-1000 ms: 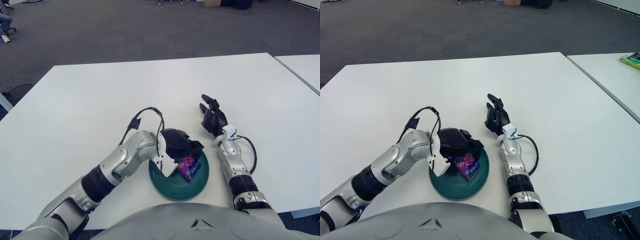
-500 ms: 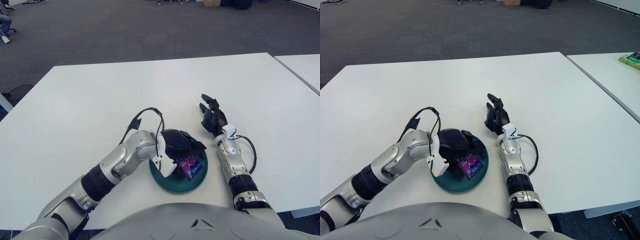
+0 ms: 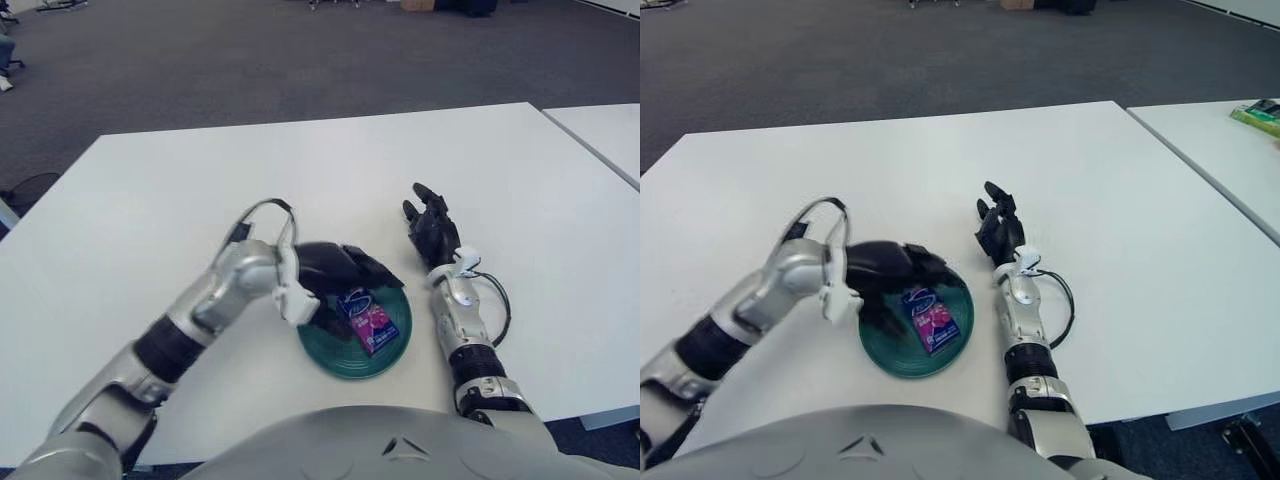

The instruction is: Put the gum into the plate.

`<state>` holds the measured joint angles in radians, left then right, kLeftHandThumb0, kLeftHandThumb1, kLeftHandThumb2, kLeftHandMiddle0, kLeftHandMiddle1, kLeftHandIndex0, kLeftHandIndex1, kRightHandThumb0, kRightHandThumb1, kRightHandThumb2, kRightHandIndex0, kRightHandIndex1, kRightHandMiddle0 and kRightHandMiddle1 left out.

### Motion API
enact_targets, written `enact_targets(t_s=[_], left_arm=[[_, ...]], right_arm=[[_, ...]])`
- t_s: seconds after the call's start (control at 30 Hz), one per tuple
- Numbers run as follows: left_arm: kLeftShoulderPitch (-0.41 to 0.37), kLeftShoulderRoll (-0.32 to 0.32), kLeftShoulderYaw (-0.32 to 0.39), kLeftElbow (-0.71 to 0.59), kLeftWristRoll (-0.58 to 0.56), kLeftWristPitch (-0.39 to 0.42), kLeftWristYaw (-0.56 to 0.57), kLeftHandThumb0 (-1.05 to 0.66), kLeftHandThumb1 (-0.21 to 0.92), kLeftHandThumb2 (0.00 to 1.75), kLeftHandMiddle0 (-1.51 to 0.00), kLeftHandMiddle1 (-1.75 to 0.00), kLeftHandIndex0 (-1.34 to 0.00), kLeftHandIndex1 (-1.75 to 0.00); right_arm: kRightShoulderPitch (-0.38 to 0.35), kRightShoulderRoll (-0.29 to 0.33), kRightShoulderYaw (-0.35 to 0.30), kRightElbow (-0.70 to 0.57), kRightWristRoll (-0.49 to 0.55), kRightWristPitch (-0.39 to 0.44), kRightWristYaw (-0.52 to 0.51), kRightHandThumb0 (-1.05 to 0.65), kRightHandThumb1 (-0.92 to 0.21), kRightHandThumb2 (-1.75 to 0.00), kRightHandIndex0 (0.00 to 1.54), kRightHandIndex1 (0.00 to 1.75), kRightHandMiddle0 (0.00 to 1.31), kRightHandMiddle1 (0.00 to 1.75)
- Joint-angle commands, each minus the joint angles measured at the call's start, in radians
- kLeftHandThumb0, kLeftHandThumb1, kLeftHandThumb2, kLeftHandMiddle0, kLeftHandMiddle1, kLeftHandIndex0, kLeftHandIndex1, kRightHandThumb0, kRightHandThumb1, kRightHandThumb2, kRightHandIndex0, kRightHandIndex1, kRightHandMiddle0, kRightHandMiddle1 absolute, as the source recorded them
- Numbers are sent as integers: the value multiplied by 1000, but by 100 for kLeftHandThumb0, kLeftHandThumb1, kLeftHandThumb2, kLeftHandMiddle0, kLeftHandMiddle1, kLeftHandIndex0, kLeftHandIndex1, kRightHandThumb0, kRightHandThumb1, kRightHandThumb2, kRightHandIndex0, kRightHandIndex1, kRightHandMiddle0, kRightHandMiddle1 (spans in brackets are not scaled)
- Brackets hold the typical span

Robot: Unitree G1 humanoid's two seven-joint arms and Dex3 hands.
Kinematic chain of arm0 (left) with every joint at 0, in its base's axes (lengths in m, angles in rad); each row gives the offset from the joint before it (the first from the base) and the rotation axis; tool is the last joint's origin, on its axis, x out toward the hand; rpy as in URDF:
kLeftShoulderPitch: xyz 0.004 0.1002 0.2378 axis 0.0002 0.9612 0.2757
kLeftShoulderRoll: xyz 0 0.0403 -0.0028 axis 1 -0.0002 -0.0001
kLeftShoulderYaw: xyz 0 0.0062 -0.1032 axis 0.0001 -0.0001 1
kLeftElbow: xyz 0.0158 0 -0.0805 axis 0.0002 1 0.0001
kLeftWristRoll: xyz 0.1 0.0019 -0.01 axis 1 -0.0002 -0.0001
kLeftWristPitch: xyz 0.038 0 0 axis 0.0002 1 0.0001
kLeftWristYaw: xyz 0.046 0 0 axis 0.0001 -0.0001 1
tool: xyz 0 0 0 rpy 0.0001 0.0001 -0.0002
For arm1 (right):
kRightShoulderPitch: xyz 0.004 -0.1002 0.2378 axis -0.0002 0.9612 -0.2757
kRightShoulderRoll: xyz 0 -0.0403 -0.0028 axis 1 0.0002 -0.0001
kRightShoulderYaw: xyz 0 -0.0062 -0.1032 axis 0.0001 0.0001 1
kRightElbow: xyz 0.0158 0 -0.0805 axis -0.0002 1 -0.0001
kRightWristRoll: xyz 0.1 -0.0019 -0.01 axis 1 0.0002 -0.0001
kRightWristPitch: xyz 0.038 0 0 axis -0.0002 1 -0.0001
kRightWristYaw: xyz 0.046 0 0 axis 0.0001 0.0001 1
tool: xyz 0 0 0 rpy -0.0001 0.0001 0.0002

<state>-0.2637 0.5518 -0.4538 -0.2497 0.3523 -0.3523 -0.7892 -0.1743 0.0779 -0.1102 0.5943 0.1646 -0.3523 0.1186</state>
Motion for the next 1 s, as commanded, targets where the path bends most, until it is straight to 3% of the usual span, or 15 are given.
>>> enact_targets(t_s=[0.0, 0.13, 0.23, 0.3, 0.37, 0.43, 0.53, 0.77, 0.87, 0.97], left_arm=[[16, 13, 40, -22, -44, 5, 10, -105, 92, 67, -1, 0, 0, -2], [111, 21, 206, -59, -150, 90, 86, -105, 92, 59, 0, 0, 0, 0], [196, -22, 244, -85, -140, 161, 160, -105, 92, 54, 0, 0, 0, 0], [292, -109, 271, -63, -162, 155, 276, -105, 92, 53, 0, 0, 0, 0], [353, -221, 304, 23, -205, 80, 412, -105, 92, 52, 0, 0, 0, 0], [355, -327, 339, 114, -255, 30, 519, -105, 92, 51, 0, 0, 0, 0], [386, -468, 374, 81, -401, 52, 595, -105, 92, 52, 0, 0, 0, 0], [473, -643, 395, -8, -583, 40, 677, -105, 92, 58, 0, 0, 0, 0], [500, -733, 413, -33, -568, 74, 790, -105, 92, 66, 0, 0, 0, 0], [552, -767, 406, -65, -549, 117, 872, -105, 92, 74, 0, 0, 0, 0]], right_arm=[[67, 21, -1, 87, 11, 59, 12, -59, -92, -86, 41, 4, 0, 74], [68, -26, 28, 128, -44, 14, 41, -65, -92, -87, 37, 1, 0, 63], [66, -33, 30, 140, -60, 8, 31, -69, -92, -88, 34, 0, 0, 59], [67, -36, 31, 144, -69, 5, 21, -70, -92, -88, 34, 0, 0, 59], [70, -41, 33, 143, -80, 9, 13, -71, -92, -88, 35, 1, 0, 60], [73, -45, 38, 141, -91, 14, 8, -71, -92, -89, 36, 1, 0, 61], [77, -47, 46, 134, -104, 19, 1, -71, -92, -90, 37, 1, 0, 62], [80, -51, 53, 123, -101, 24, 7, -69, -92, -91, 37, 1, 0, 64], [84, -60, 61, 121, -107, 22, 21, -67, -92, -92, 34, 1, 0, 60], [84, -66, 66, 120, -109, 23, 26, -65, -92, -93, 30, 0, 0, 56]])
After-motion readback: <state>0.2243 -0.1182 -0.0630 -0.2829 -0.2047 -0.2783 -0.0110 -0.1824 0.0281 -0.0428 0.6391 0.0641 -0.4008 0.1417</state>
